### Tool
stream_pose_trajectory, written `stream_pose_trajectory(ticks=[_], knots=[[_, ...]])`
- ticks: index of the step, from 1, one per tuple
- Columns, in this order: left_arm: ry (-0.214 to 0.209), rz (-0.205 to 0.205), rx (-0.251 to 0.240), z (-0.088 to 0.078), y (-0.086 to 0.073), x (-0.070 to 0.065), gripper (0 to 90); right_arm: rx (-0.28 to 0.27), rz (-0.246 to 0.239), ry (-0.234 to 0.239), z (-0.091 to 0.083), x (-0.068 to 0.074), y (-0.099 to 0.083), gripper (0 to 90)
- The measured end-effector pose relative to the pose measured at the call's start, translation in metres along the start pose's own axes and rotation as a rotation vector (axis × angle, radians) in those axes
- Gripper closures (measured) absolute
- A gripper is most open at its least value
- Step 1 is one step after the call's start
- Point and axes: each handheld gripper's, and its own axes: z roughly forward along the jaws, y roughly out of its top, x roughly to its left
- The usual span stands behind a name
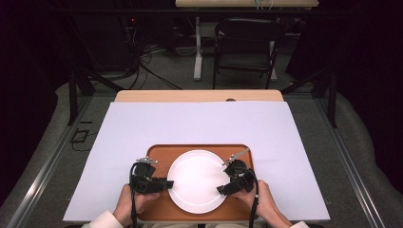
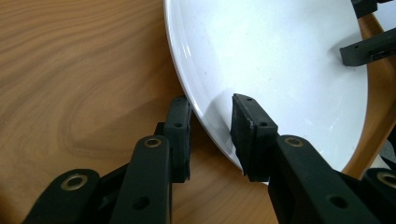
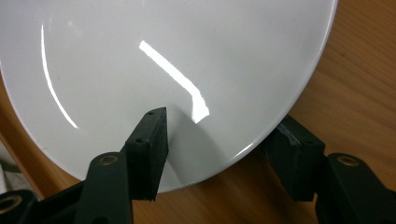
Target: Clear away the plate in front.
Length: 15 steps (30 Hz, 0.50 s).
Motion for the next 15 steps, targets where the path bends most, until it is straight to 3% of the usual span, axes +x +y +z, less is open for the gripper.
stream_pose_trajectory(ticks=[8,15], knots=[[0.007,0.004,0.053,0.0012,-0.0023,0.002,66.5,0.028,-0.023,-0.023,-0.0003,0.0055,-0.0002,39.8],[0.004,0.005,0.064,0.0005,-0.0034,0.0019,66.2,0.041,-0.038,-0.022,-0.0001,0.0083,-0.0005,39.1]])
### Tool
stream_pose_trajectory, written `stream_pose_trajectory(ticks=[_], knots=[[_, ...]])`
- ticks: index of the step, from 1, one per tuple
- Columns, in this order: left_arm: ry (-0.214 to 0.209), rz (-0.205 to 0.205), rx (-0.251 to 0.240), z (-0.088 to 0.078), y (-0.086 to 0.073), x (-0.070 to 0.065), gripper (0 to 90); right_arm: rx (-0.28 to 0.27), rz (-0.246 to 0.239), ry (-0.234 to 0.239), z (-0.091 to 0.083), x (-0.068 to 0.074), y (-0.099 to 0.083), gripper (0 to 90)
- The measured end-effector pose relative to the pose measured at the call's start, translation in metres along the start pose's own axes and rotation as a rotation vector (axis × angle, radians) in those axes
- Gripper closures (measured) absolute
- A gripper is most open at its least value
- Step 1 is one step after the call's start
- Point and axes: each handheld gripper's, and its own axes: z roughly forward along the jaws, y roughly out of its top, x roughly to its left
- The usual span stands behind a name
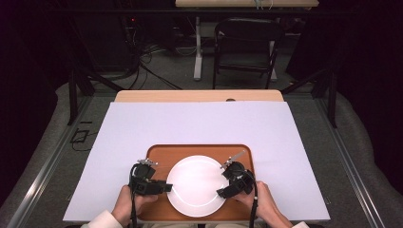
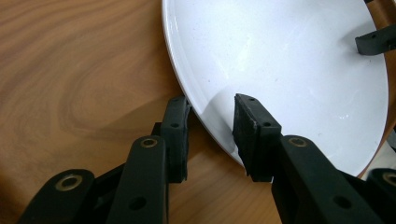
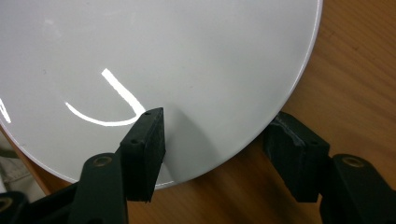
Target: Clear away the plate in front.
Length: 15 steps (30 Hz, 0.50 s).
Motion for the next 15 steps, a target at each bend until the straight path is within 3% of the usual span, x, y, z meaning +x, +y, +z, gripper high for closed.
stream_pose_trajectory(ticks=[5,7,9,11,15], knots=[[0.001,0.011,0.007,0.0,0.0,-0.001,65.5,0.011,-0.005,0.012,-0.001,0.002,-0.001,38.7],[0.005,0.03,0.016,0.0,0.0,-0.002,63.9,0.016,-0.013,0.018,-0.001,0.001,-0.001,34.3],[0.009,0.035,0.01,-0.001,0.0,-0.004,56.9,0.019,-0.018,0.019,-0.001,0.001,-0.001,28.9],[0.025,0.064,0.002,-0.003,0.002,-0.007,53.5,0.003,-0.036,0.018,-0.003,0.0,-0.001,23.4],[0.084,0.124,-0.034,-0.011,0.004,-0.014,35.3,-0.038,-0.045,0.013,-0.011,-0.005,-0.003,15.2]])
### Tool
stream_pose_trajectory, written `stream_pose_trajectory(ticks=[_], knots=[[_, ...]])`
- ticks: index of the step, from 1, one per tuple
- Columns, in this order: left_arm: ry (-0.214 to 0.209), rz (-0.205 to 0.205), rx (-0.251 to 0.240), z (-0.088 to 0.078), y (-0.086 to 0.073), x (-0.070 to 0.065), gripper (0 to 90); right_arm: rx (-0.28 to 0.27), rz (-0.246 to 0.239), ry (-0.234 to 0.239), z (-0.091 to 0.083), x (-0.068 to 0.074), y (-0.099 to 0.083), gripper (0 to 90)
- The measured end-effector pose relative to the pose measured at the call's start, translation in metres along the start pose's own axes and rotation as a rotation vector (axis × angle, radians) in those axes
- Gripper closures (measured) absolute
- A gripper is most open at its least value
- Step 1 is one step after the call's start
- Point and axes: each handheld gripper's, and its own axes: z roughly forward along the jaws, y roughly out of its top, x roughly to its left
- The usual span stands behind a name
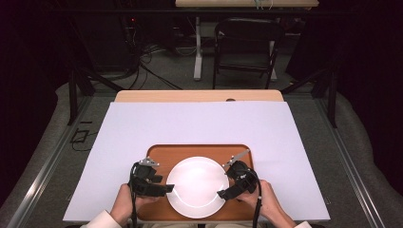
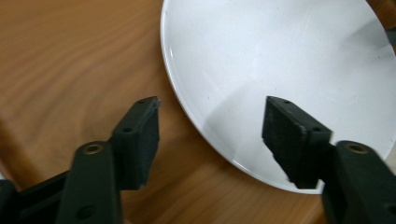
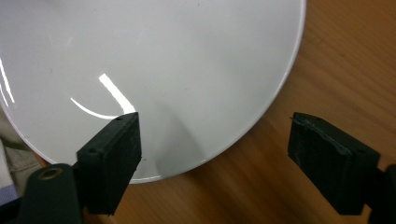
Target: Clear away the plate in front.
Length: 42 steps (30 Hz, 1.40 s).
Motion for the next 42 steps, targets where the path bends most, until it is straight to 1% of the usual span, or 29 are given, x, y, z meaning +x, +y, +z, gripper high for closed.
stream_pose_trajectory(ticks=[1,2,3,4,5,6,7,9,11,13,15,18,19,21,22,23,25,26,27,29,30,32,33,35,37,38,39,40,42], knots=[[0.01,0.014,-0.005,-0.001,0.001,0.0,35.3,0.0,0.0,0.0,0.0,0.0,0.0,15.2],[0.027,0.064,-0.02,-0.004,0.002,-0.002,28.2,-0.023,0.0,-0.008,-0.005,-0.001,0.0,14.6],[0.027,0.064,-0.02,-0.004,0.002,-0.002,26.7,-0.045,-0.007,-0.009,-0.008,-0.002,-0.001,14.7],[0.037,0.085,-0.026,-0.006,0.003,-0.002,26.7,-0.045,-0.007,-0.009,-0.008,-0.002,-0.001,14.7],[0.061,0.112,-0.039,-0.008,0.004,-0.002,20.8,-0.071,-0.029,-0.033,-0.014,-0.003,-0.001,14.8],[0.061,0.112,-0.039,-0.008,0.004,-0.002,20.4,-0.071,-0.029,-0.033,-0.014,-0.003,-0.001,14.8],[0.074,0.128,-0.038,-0.009,0.004,-0.002,20.4,-0.077,-0.038,-0.043,-0.015,-0.003,-0.001,14.6],[0.091,0.146,-0.049,-0.012,0.005,0.002,15.9,-0.098,-0.053,-0.06,-0.02,-0.005,-0.002,13.9],[0.099,0.149,-0.076,-0.017,0.007,0.006,14.8,-0.122,-0.065,-0.072,-0.023,-0.007,-0.002,11.7],[0.093,0.153,-0.11,-0.023,0.008,0.01,11.8,-0.142,-0.073,-0.08,-0.028,-0.009,-0.003,9.2],[0.104,0.156,-0.139,-0.029,0.009,0.012,8.3,-0.163,-0.078,-0.08,-0.033,-0.01,-0.004,7.2],[0.09,0.15,-0.202,-0.041,0.008,0.016,4.8,-0.198,-0.093,-0.094,-0.042,-0.013,-0.005,4.1],[0.083,0.146,-0.218,-0.045,0.008,0.017,3.9,-0.216,-0.103,-0.098,-0.049,-0.014,-0.006,1.6],[0.096,0.15,-0.245,-0.053,0.006,0.019,3.5,-0.224,-0.106,-0.102,-0.052,-0.014,-0.006,1.0],[0.099,0.151,-0.256,-0.055,0.005,0.019,2.8,-0.248,-0.112,-0.113,-0.059,-0.016,-0.008,0.0],[0.103,0.156,-0.259,-0.058,0.004,0.02,2.8,-0.248,-0.112,-0.113,-0.059,-0.016,-0.008,0.0],[0.121,0.17,-0.279,-0.064,-0.001,0.022,1.7,-0.279,-0.1,-0.121,-0.07,-0.02,-0.015,0.0],[0.121,0.17,-0.279,-0.064,-0.001,0.022,1.7,-0.279,-0.1,-0.121,-0.07,-0.02,-0.015,0.0],[0.136,0.178,-0.283,-0.066,-0.004,0.024,1.7,-0.285,-0.096,-0.123,-0.072,-0.021,-0.017,0.0],[0.131,0.178,-0.293,-0.068,-0.008,0.027,1.6,-0.293,-0.083,-0.14,-0.077,-0.025,-0.023,0.0],[0.142,0.18,-0.307,-0.07,-0.012,0.03,1.4,-0.316,-0.073,-0.151,-0.082,-0.029,-0.031,0.0],[0.14,0.184,-0.314,-0.07,-0.014,0.031,0.8,-0.323,-0.07,-0.155,-0.084,-0.031,-0.034,0.0],[0.145,0.184,-0.327,-0.071,-0.018,0.033,0.9,-0.344,-0.053,-0.163,-0.088,-0.036,-0.044,0.0],[0.152,0.188,-0.325,-0.072,-0.02,0.035,0.7,-0.346,-0.046,-0.168,-0.09,-0.037,-0.047,0.0],[0.154,0.181,-0.333,-0.075,-0.024,0.039,0.6,-0.357,-0.022,-0.192,-0.093,-0.043,-0.061,0.0],[0.154,0.181,-0.333,-0.075,-0.024,0.039,0.7,-0.357,-0.022,-0.192,-0.093,-0.043,-0.061,0.0],[0.168,0.174,-0.338,-0.077,-0.027,0.043,0.7,-0.362,-0.016,-0.199,-0.095,-0.043,-0.069,0.0],[0.168,0.174,-0.338,-0.077,-0.027,0.043,0.7,-0.362,-0.016,-0.199,-0.095,-0.043,-0.069,0.0],[0.159,0.145,-0.352,-0.079,-0.029,0.049,0.7,-0.36,-0.012,-0.212,-0.096,-0.043,-0.078,0.0]])
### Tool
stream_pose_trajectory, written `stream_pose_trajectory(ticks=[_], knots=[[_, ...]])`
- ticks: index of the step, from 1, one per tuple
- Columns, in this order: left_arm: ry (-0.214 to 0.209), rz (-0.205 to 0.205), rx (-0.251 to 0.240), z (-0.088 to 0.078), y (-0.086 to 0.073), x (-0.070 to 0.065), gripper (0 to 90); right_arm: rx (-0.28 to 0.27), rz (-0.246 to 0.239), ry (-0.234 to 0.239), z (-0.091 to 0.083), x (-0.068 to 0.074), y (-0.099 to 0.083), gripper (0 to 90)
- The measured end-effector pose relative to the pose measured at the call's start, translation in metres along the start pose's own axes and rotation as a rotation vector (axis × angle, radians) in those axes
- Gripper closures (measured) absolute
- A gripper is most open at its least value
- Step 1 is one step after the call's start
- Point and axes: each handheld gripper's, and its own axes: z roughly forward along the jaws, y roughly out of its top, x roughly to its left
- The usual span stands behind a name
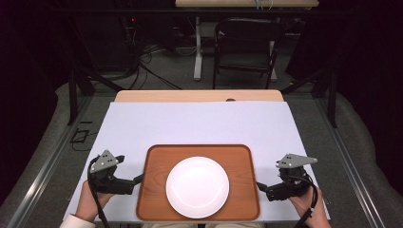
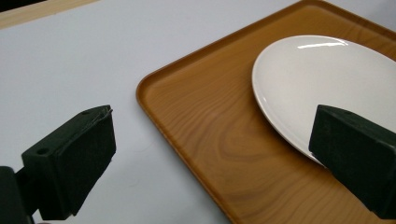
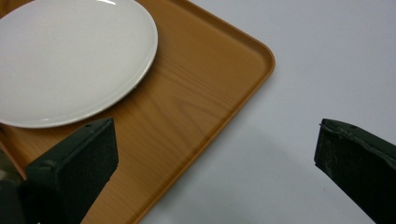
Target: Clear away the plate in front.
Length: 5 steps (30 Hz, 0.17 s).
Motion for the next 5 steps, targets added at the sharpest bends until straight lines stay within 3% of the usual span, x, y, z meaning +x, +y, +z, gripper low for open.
stream_pose_trajectory(ticks=[2,5], knots=[[-0.003,-0.035,-0.032,-0.0023,-0.0004,0.006,0.3,0.011,0.01,-0.005,-0.0022,-0.0007,-0.0074,0.0],[-0.003,-0.055,-0.046,-0.0038,-0.0004,0.0102,0.3,0.031,0.023,0.01,-0.0023,-0.0017,-0.0132,0.0]])
